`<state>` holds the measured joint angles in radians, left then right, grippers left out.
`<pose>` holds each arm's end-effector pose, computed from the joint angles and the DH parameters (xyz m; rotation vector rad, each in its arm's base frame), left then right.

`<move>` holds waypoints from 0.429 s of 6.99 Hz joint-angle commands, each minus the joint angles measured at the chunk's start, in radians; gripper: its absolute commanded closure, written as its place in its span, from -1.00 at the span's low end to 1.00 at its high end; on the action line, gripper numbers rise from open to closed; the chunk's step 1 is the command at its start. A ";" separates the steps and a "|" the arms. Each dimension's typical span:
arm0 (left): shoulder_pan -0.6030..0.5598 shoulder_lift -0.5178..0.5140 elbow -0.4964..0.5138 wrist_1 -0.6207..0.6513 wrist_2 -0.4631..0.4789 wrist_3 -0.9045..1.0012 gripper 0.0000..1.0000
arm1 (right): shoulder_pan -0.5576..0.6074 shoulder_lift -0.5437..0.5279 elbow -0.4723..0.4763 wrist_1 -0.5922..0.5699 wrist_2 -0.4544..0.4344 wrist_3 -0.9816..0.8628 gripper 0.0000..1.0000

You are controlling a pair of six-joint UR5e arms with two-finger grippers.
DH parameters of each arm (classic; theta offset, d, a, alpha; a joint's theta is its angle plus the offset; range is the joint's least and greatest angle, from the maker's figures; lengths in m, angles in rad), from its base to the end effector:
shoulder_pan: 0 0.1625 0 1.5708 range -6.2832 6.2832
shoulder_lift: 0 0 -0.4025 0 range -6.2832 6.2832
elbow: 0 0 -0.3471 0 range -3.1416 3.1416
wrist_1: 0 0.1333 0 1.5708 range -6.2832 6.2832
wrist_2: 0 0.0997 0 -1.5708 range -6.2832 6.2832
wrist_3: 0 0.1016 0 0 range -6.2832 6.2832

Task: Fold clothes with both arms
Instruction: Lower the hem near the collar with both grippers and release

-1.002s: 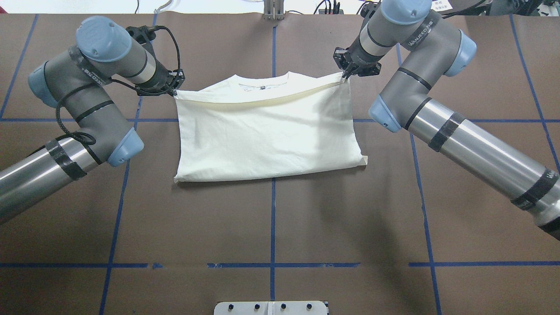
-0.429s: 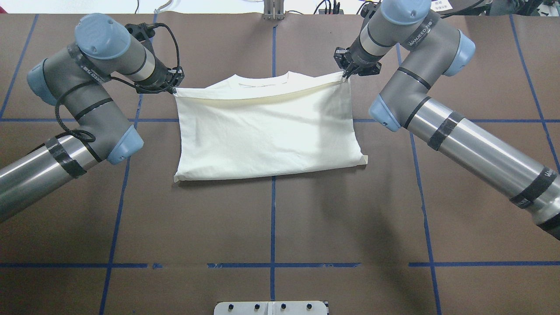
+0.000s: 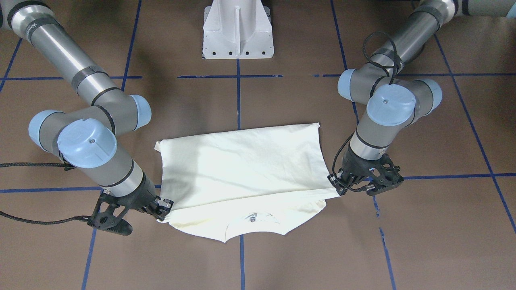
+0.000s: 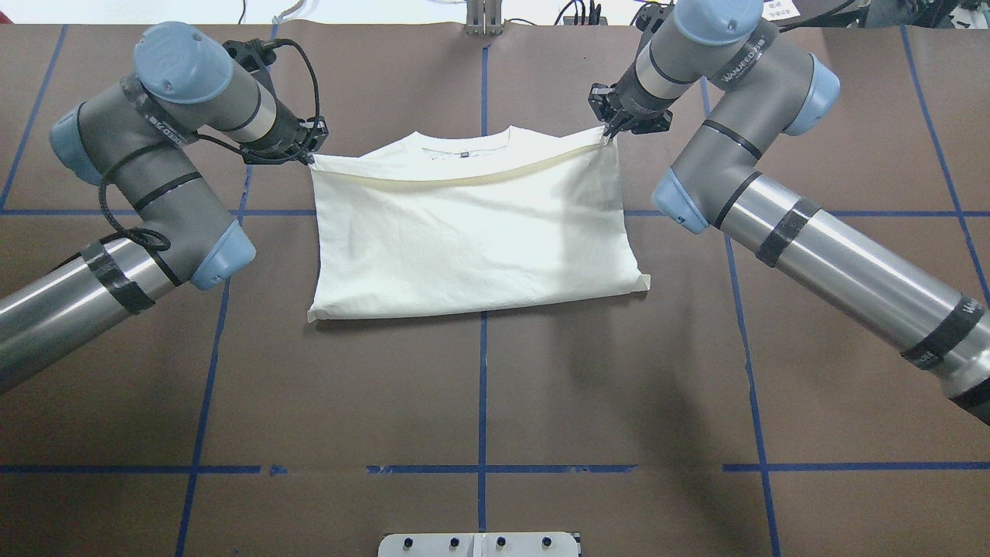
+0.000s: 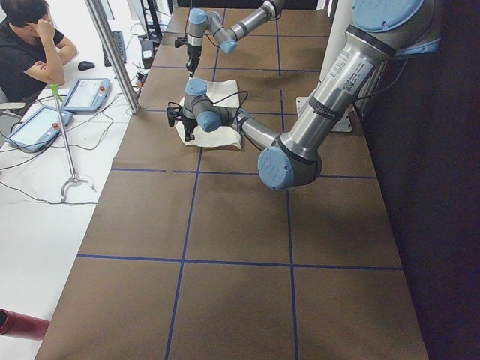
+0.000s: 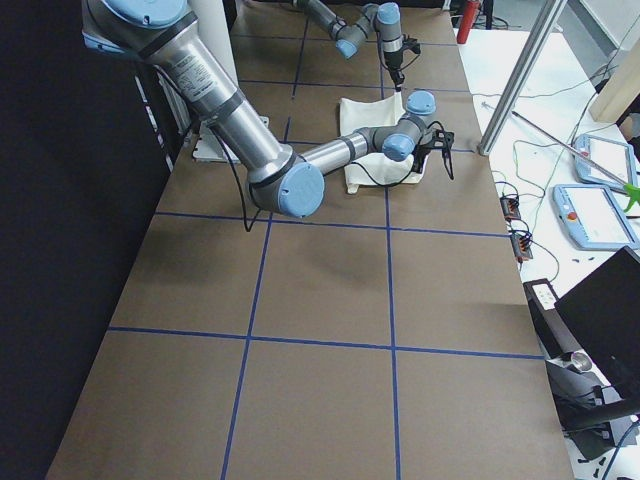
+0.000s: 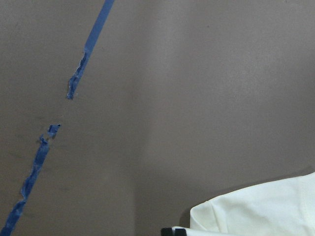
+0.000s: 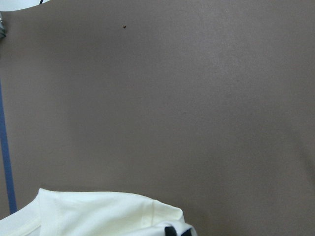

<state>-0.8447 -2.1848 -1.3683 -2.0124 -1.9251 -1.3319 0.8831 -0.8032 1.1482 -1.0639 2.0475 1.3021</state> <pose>0.3831 -0.5791 0.3402 0.1514 0.9005 -0.4125 -0.4026 -0.6266 0.3192 0.0801 -0.9482 0.3648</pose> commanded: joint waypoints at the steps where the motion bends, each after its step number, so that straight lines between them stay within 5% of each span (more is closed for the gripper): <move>1: 0.000 -0.001 -0.006 0.004 -0.002 0.002 -0.99 | -0.003 -0.002 0.004 -0.001 0.000 -0.001 -0.99; 3: -0.005 0.002 -0.018 0.021 -0.002 0.000 -1.00 | -0.045 -0.060 0.156 -0.030 0.020 0.017 -1.00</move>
<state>-0.8465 -2.1844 -1.3788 -1.9988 -1.9265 -1.3302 0.8694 -0.8205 1.2028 -1.0726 2.0565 1.3073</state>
